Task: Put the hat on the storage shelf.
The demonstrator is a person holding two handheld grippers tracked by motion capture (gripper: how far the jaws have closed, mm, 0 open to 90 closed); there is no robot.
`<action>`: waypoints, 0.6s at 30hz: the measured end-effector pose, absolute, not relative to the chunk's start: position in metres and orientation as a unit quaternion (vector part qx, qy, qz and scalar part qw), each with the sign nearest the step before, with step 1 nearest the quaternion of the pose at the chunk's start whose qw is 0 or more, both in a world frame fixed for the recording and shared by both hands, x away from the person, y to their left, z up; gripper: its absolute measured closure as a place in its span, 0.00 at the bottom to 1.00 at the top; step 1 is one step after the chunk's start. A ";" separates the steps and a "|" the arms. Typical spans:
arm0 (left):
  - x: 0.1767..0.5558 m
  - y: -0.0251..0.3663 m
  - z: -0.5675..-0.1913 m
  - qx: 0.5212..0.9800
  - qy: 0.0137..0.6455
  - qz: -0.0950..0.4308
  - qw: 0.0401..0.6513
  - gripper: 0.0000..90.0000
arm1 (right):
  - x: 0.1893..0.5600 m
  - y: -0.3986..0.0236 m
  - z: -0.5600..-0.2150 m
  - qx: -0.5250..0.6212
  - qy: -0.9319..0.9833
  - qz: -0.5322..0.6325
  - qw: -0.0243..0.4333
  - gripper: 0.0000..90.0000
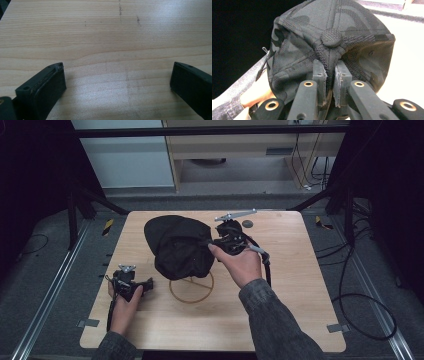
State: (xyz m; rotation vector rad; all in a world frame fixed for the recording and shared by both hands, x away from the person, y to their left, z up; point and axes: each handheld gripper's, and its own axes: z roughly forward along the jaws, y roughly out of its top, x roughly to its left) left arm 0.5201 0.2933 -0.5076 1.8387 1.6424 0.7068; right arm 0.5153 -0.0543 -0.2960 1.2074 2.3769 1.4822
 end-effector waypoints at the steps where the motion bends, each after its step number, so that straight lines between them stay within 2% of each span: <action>1: 0.520 0.293 -0.508 0.688 0.614 0.264 0.284 0.00 | 0.515 -0.054 -0.296 0.397 0.778 0.485 0.044 0.91; 14: 0.520 0.293 -0.508 0.688 0.613 0.264 0.286 0.00 | 0.516 -0.054 -0.295 0.393 0.778 0.488 0.045 0.87; 18: 0.520 0.293 -0.508 0.689 0.612 0.263 0.285 0.00 | 0.515 -0.055 -0.294 0.394 0.776 0.490 0.045 0.83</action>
